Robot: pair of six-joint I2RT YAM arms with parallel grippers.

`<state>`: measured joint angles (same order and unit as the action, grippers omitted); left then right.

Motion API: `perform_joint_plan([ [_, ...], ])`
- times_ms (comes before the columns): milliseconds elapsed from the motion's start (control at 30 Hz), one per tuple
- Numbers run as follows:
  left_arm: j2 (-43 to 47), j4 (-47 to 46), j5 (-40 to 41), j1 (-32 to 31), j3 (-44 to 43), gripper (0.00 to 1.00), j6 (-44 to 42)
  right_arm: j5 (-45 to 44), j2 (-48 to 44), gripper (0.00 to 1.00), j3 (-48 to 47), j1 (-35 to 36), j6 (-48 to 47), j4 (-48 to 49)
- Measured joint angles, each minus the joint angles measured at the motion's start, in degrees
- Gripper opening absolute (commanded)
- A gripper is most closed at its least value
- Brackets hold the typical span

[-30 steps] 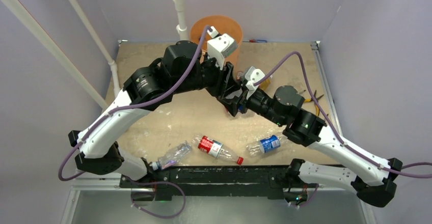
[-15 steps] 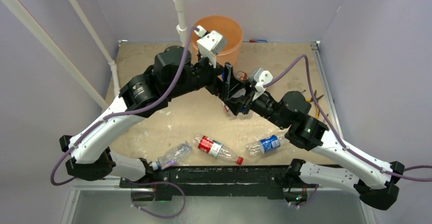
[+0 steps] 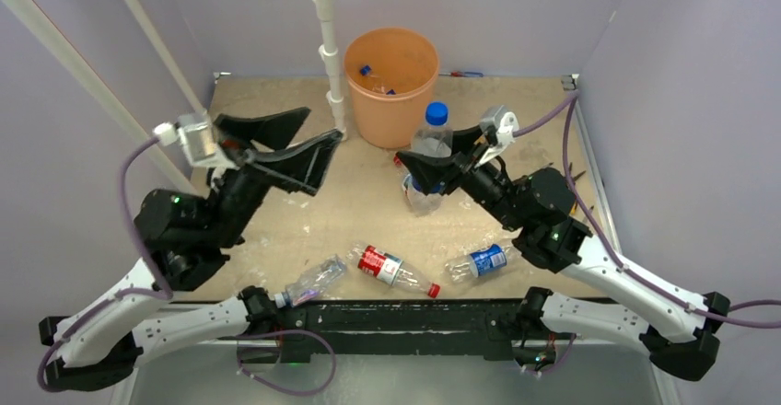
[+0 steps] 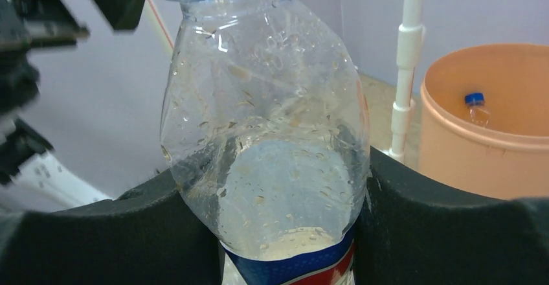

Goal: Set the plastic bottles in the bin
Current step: Pick up the plastic bottle at the center of the board.

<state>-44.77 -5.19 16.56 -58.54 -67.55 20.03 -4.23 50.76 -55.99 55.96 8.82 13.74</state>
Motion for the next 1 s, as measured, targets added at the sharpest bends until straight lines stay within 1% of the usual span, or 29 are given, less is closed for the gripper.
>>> perform_joint_plan([
  [133, 7.96, -10.56, 2.12, 0.02, 10.4, 0.99, -4.48, -0.55, 1.55, 0.4, -0.55, -3.41, 5.46, 5.81],
  [200, 8.61, -13.46, 1.73, 0.02, 13.92, 0.99, -6.4, 0.83, 2.47, 0.4, -0.55, -6.97, 8.87, 8.72],
  [267, 6.99, -14.58, -1.64, 0.02, 16.15, 0.99, -8.33, 3.48, 3.69, 0.4, -0.55, -11.61, 13.33, 12.5],
  [367, 1.33, -14.73, -10.23, 0.02, 16.28, 0.99, -10.4, 6.51, 5.27, 0.4, -0.57, -14.51, 18.08, 16.65],
  [433, -2.95, -13.14, -15.85, -0.02, 15.26, 0.99, -11.63, 8.94, 5.95, 0.4, -0.59, -14.6, 20.59, 18.4],
  [533, -7.45, -9.29, -21.07, -0.02, 14.75, 0.99, -13.86, 11.96, 6.23, 0.4, -1.27, -14.43, 23.32, 19.19],
  [633, -8.07, -7.1, -23.98, -0.02, 14.53, 0.99, -16.24, 14.4, 6.21, 0.4, -2.56, -14.45, 25.07, 20.04],
  [733, -8.92, -6.19, -25.81, -0.02, 12.24, 0.99, -18.27, 15.89, 6.12, 0.4, -3.37, -14.45, 26.16, 21.03],
  [833, -10.69, -6.73, -27.23, -0.02, 10.01, 0.99, -19.47, 16.98, 6.08, 0.4, -3.48, -14.45, 26.45, 21.33],
  [1000, -13.62, -8.02, -28.39, 0.04, 9.31, 0.99, -19.82, 17.75, 6.23, 0.4, -3.45, -14.45, 27.08, 21.53],
])
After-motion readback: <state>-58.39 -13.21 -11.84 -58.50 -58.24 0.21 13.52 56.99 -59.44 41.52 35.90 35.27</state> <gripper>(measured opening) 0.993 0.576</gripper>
